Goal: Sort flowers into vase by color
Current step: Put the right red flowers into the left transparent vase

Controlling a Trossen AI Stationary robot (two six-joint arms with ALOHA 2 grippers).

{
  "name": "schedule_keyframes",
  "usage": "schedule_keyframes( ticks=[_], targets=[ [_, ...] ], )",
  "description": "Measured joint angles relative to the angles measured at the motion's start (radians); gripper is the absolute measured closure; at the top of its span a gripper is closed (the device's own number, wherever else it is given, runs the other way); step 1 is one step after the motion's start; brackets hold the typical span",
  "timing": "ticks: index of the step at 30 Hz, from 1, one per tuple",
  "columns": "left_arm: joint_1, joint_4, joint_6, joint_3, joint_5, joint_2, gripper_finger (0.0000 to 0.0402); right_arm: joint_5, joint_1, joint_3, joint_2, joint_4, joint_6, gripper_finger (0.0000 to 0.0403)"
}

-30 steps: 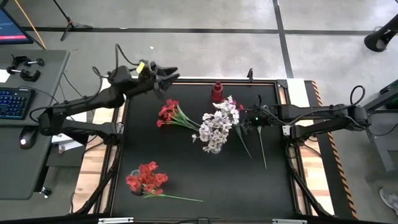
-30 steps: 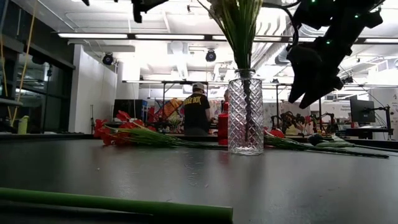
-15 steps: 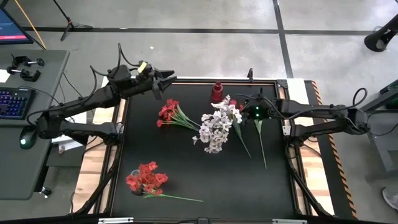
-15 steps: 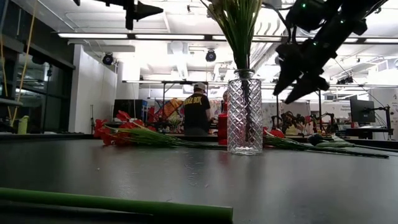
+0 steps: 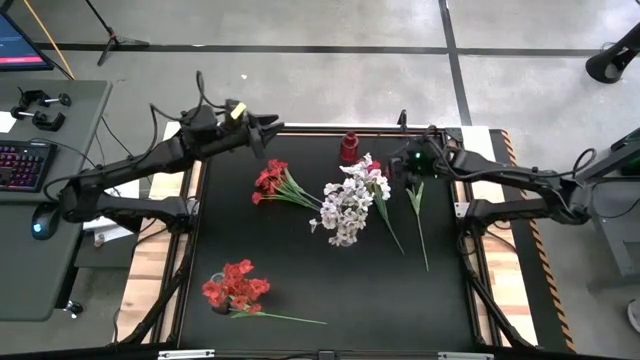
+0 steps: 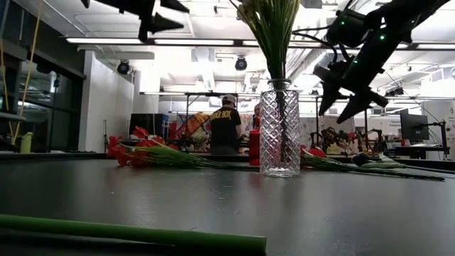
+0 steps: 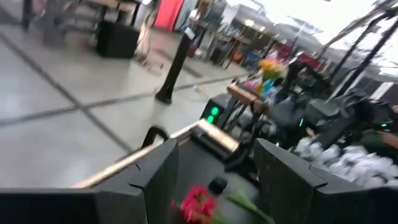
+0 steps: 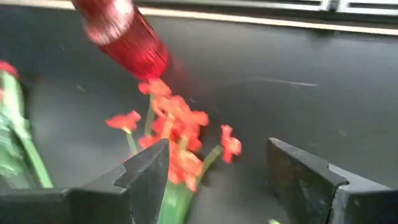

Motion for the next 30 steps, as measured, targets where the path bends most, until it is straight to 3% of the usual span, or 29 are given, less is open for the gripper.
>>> schedule_keyframes(
  ticks=[8,12,14,20,30],
  targets=[
    [-0.003,-0.046,-0.062,0.000,0.002,0.052,0.0204,-0.208,-0.125,0.000,0.031,0.083,0.045,0.0147],
    [-0.003,-0.047,-0.070,0.000,0.003,0.058,0.0204,-0.405,-0.091,0.000,0.110,0.032,0.009,0.0147],
    [-0.003,-0.045,-0.070,0.000,0.003,0.057,0.0204,-0.452,-0.036,0.000,0.154,0.018,-0.005,0.0147],
    [-0.003,-0.051,-0.071,0.000,0.018,0.057,0.0204,-0.376,0.139,0.000,0.282,0.024,0.021,0.0147],
    [0.009,-0.065,-0.039,-0.001,0.065,-0.001,0.0204,-0.215,0.307,0.000,0.397,0.069,0.145,0.0147]
  ],
)
